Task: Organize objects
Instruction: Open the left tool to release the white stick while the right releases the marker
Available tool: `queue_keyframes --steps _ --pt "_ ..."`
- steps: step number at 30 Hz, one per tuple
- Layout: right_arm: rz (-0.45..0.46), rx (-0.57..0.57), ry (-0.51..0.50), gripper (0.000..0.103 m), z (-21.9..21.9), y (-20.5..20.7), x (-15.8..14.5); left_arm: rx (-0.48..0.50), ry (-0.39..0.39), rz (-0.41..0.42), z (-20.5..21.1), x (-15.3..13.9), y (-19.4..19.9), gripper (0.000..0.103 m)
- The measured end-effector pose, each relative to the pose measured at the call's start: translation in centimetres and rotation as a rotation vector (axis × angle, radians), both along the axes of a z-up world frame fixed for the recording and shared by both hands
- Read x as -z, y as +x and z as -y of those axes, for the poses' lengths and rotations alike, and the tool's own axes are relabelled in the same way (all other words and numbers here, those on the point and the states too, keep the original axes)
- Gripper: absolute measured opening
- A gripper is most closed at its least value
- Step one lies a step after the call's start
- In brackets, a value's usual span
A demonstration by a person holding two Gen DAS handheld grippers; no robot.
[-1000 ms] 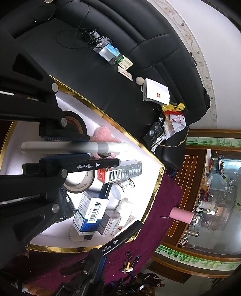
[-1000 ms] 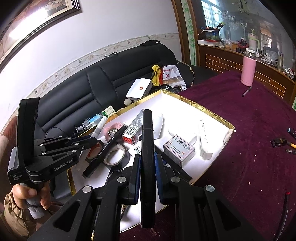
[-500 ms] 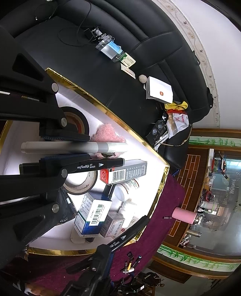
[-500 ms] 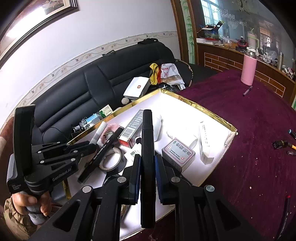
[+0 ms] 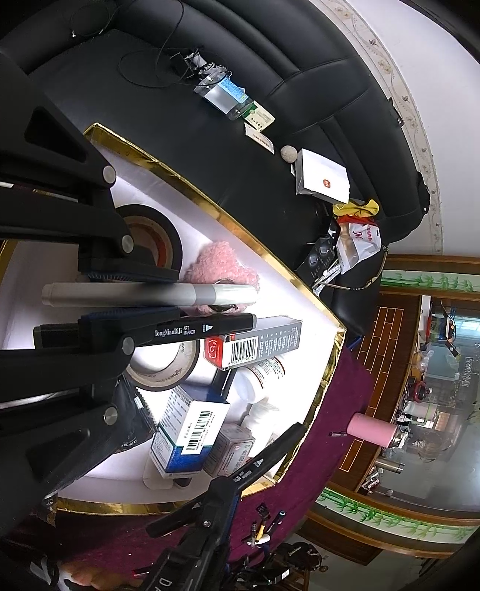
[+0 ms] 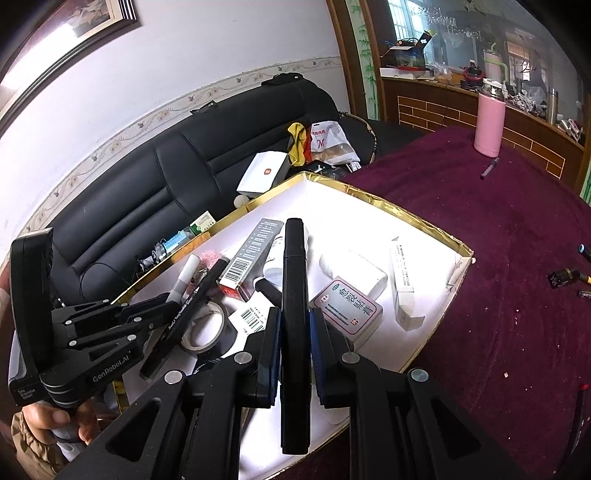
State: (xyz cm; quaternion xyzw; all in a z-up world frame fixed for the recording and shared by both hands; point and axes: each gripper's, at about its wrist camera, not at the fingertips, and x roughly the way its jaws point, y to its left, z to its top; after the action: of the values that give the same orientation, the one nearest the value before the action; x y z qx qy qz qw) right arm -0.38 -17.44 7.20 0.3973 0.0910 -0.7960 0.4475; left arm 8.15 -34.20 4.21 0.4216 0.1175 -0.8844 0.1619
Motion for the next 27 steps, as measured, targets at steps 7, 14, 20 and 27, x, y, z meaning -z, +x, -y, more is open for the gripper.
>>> queue_keyframes --steps 7,14,20,27 --pt "0.001 -0.004 0.001 0.016 0.4 0.1 0.1 0.004 0.005 0.005 0.0 0.3 -0.1 0.012" --pt "0.008 -0.011 0.001 0.017 0.9 0.1 0.3 0.010 0.002 0.008 -0.3 0.4 -0.1 0.012" --pt "0.027 -0.019 -0.005 0.017 1.6 -0.3 0.4 0.003 0.003 0.019 -0.3 0.4 -0.1 0.019" --pt "0.031 -0.025 -0.045 0.045 0.9 -0.5 -0.3 -0.011 0.012 -0.030 -0.6 -0.9 0.5 0.051"
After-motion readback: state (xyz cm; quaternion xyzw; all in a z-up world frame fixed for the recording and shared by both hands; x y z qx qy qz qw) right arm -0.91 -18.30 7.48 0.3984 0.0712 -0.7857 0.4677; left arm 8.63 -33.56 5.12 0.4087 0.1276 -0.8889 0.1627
